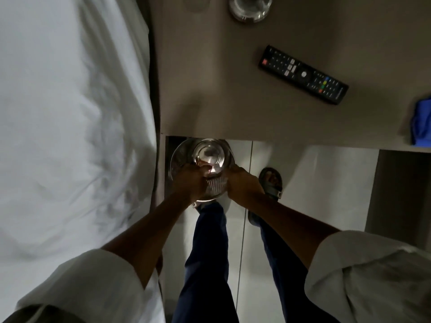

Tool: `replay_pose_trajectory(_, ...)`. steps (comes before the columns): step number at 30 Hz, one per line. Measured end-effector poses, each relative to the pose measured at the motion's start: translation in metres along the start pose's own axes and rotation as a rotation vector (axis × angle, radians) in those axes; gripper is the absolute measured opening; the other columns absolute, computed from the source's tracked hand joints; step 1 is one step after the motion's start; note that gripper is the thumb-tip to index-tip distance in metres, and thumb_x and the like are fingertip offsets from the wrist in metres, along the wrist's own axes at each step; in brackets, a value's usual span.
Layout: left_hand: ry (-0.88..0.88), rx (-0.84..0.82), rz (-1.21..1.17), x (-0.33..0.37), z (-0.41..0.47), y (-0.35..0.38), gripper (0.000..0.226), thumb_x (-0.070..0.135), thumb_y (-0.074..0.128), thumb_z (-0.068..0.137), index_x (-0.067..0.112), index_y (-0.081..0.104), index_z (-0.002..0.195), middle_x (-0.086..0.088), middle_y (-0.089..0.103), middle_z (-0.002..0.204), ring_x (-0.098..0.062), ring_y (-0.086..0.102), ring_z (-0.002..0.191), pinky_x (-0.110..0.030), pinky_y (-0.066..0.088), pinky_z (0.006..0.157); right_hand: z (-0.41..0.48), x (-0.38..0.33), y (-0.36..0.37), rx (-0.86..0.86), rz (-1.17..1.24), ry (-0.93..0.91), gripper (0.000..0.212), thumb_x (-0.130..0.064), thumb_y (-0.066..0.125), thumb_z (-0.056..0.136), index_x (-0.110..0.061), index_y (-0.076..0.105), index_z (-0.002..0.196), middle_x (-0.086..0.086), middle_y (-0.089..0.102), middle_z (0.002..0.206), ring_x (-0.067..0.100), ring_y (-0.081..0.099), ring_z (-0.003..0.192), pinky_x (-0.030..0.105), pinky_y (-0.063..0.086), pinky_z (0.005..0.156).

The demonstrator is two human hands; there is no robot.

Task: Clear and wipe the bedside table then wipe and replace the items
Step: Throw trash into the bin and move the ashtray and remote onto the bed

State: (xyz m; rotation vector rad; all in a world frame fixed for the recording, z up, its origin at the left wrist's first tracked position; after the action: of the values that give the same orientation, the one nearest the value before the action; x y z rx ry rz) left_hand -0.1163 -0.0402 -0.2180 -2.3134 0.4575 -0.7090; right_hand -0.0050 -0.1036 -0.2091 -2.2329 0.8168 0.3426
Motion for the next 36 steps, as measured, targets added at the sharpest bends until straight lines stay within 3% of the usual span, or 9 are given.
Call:
replay_pose_trajectory(3, 0.001, 0.217, -0.04, 0.003, 0.017, -0.052, 0.041, 0.024, 0.053, 0.08, 0.016, 0.064, 0.119, -0.014, 0.07, 0.115, -0.035, 0.062, 0.11, -0.044, 0.051, 0.094, -0.002, 0.006, -0.055, 0.202, 0.058, 0.037, 0.032, -0.011, 0.053, 0.085, -0.01, 0.048, 0.117, 0.01, 0.054, 0.116, 0.028, 0.059, 0.096, 0.039, 0.05, 0.074)
replay_pose_trajectory(6, 0.082, 0.395, 0.066, 0.024, 0.037, -0.103, 0.039, 0.014, 0.062, 0.074, 0.017, 0.065, 0.113, -0.012, 0.073, 0.089, -0.035, 0.068, 0.078, -0.038, 0.055, 0.067, -0.001, 0.015, -0.121, 0.465, 0.1, 0.015, 0.022, -0.003, 0.051, 0.079, -0.005, 0.049, 0.102, 0.013, 0.053, 0.104, 0.029, 0.056, 0.077, 0.041, 0.053, 0.062)
replay_pose_trajectory(9, 0.248, 0.632, 0.133, 0.069, 0.056, -0.159, 0.031, 0.016, 0.061, 0.078, 0.015, 0.066, 0.108, -0.005, 0.071, 0.089, -0.027, 0.064, 0.077, -0.035, 0.05, 0.067, 0.007, 0.033, -0.183, 0.663, 0.1, 0.016, 0.022, -0.005, 0.05, 0.076, -0.003, 0.049, 0.099, 0.016, 0.052, 0.099, 0.03, 0.054, 0.075, 0.04, 0.05, 0.057)
replay_pose_trajectory(11, 0.272, 0.669, 0.156, 0.093, 0.079, -0.188, 0.031, 0.02, 0.06, 0.081, 0.016, 0.063, 0.112, -0.005, 0.07, 0.098, -0.026, 0.063, 0.084, -0.036, 0.049, 0.071, 0.012, 0.055, -0.216, 0.728, 0.057, 0.085, 0.033, -0.007, 0.052, 0.071, -0.005, 0.049, 0.103, 0.017, 0.053, 0.104, 0.033, 0.054, 0.088, 0.043, 0.05, 0.069)
replay_pose_trajectory(16, 0.176, 0.596, 0.221, 0.112, 0.17, -0.242, 0.058, 0.043, 0.061, 0.084, 0.015, 0.049, 0.133, -0.013, 0.056, 0.131, -0.033, 0.052, 0.118, -0.045, 0.043, 0.093, 0.032, 0.109, -0.24, 0.531, -0.21, 0.187, 0.073, -0.03, 0.069, 0.07, -0.017, 0.038, 0.135, 0.014, 0.042, 0.135, 0.034, 0.04, 0.122, 0.051, 0.036, 0.099)
replay_pose_trajectory(20, -0.063, 0.494, 0.098, 0.106, 0.233, -0.265, 0.103, 0.074, 0.06, 0.072, 0.016, 0.026, 0.149, -0.018, 0.028, 0.155, -0.037, 0.025, 0.143, -0.052, 0.028, 0.112, 0.038, 0.122, -0.239, 0.494, -0.283, 0.146, 0.074, -0.029, 0.068, 0.074, -0.024, 0.036, 0.14, 0.013, 0.044, 0.138, 0.034, 0.041, 0.125, 0.051, 0.035, 0.103)
replay_pose_trajectory(23, -0.249, 0.435, -0.026, 0.101, 0.258, -0.264, 0.115, 0.081, 0.059, 0.067, 0.016, 0.017, 0.152, -0.025, 0.014, 0.159, -0.041, 0.012, 0.147, -0.054, 0.019, 0.116, 0.037, 0.129, -0.238, 0.497, -0.291, 0.146, 0.071, -0.025, 0.067, 0.076, -0.026, 0.036, 0.14, 0.013, 0.047, 0.137, 0.034, 0.043, 0.124, 0.051, 0.034, 0.103)
replay_pose_trajectory(30, -0.237, 0.542, -0.223, 0.091, 0.263, -0.246, 0.099, 0.053, 0.078, 0.065, 0.023, 0.027, 0.144, -0.018, 0.035, 0.146, -0.037, 0.034, 0.135, -0.05, 0.036, 0.107, 0.023, 0.131, -0.223, 0.476, -0.276, 0.188, 0.069, -0.023, 0.062, 0.083, -0.028, 0.029, 0.143, 0.015, 0.049, 0.134, 0.033, 0.046, 0.12, 0.05, 0.035, 0.101)
replay_pose_trajectory(36, -0.114, 0.598, -0.384, 0.08, 0.202, -0.226, 0.108, 0.038, 0.082, 0.067, 0.018, 0.019, 0.152, -0.017, 0.024, 0.151, -0.033, 0.029, 0.139, -0.042, 0.036, 0.113, 0.009, 0.115, -0.221, 0.505, 0.04, 0.28, 0.065, -0.033, 0.064, 0.081, -0.024, 0.032, 0.138, 0.015, 0.051, 0.131, 0.031, 0.047, 0.119, 0.048, 0.041, 0.098)
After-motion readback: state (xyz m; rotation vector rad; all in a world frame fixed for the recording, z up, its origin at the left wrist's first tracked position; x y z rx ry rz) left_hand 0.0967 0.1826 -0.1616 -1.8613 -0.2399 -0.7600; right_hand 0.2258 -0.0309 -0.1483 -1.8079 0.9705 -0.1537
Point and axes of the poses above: each hand's wrist, its own z-axis towards the middle knuckle, its own y-axis out of the palm, x = y × z, the point moved 7 cm from there along z, towards the middle knuckle
